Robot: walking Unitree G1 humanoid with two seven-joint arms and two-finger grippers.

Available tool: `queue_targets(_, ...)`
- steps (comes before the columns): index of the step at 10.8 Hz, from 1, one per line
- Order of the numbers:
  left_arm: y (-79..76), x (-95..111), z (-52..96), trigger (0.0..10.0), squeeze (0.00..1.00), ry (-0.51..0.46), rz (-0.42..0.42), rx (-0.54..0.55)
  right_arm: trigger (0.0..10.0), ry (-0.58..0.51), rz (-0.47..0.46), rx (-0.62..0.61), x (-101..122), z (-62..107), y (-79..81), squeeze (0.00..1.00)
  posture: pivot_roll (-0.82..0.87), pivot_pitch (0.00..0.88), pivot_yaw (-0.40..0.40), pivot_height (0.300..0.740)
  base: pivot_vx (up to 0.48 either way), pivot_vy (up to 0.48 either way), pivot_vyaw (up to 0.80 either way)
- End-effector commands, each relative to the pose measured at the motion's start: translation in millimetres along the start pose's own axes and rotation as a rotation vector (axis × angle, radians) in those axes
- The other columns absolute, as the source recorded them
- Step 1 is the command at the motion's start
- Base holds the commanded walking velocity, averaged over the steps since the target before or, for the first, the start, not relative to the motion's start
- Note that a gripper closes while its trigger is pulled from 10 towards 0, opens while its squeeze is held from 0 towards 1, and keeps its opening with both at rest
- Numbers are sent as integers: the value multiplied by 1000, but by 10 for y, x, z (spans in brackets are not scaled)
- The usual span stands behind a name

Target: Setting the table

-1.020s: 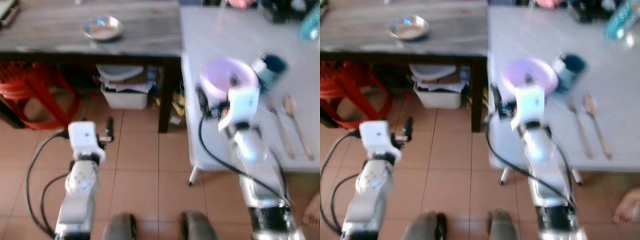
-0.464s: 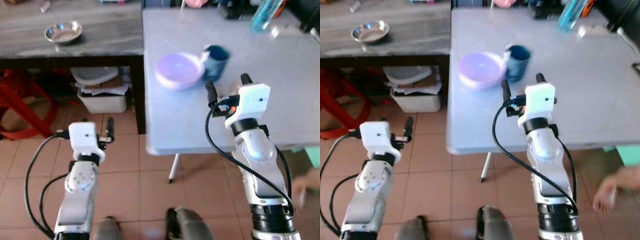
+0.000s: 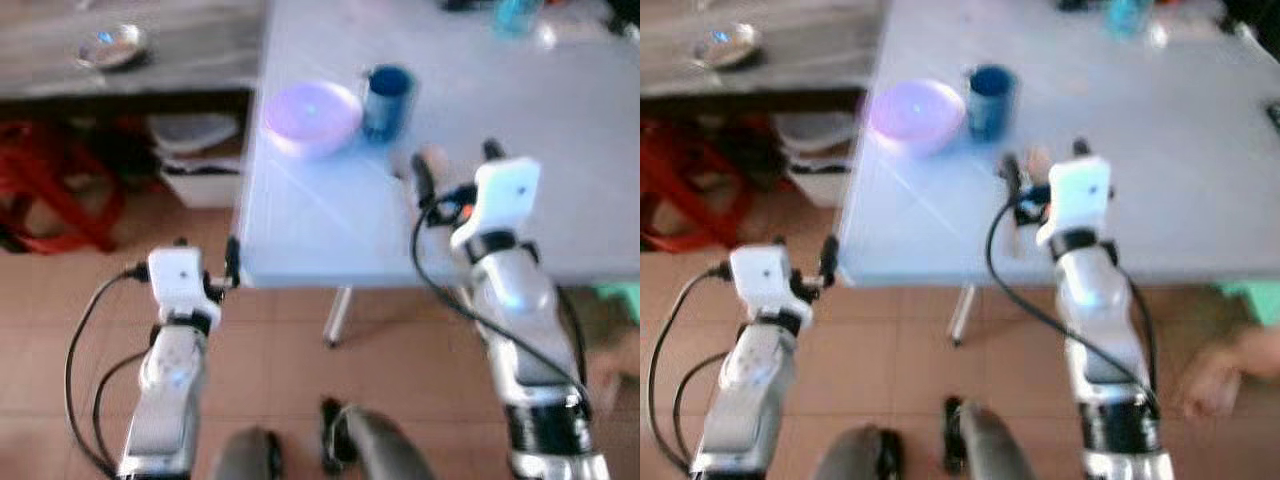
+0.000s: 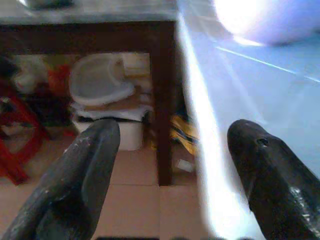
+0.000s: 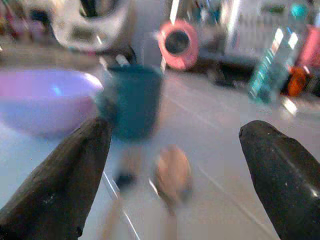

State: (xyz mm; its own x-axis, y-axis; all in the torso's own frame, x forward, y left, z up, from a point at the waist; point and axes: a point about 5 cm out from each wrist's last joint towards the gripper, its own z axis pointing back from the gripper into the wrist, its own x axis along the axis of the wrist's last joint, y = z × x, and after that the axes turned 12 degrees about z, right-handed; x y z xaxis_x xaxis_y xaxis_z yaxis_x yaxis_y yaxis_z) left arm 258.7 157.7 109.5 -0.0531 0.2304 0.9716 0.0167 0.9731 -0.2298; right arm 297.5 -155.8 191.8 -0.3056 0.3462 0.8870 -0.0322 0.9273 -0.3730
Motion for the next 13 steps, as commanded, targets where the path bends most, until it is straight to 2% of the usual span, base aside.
queue_targets(1, -1, 18, 17, 10000, 0, -9, 5, -12, 10000, -3, 11, -4, 6, 30, -8, 0, -61, 208, 20, 740, 292, 0, 0)
queue_targets(2, 6, 27, 14, 10000, 0, -12, 5, -11, 10000, -27, 48, 11, 35, 40, 9, 0, -62, 206, 21, 740, 319, 0, 0)
queue_targets(4, 6, 50, -2, 10000, 0, -24, 5, -11, 10000, -43, 45, 27, 67, 39, 48, 0, -62, 204, 21, 740, 324, 0, 0)
queue_targets(7, 29, 27, 20, 10000, 0, -18, -14, 17, 10000, -47, 49, 48, 61, 57, 76, 0, -58, 204, 16, 740, 0, 0, 0)
queue_targets(9, 19, 78, -9, 10000, 0, -45, -3, 5, 10000, -82, 61, 66, 120, 46, 107, 0, -56, 200, 15, 740, 0, 0, 669)
queue_targets(13, 4, 91, -15, 10000, 0, -50, 2, 2, 10000, -125, 85, 104, 185, 53, 157, 0, -60, 214, 17, 740, 429, 0, 120)
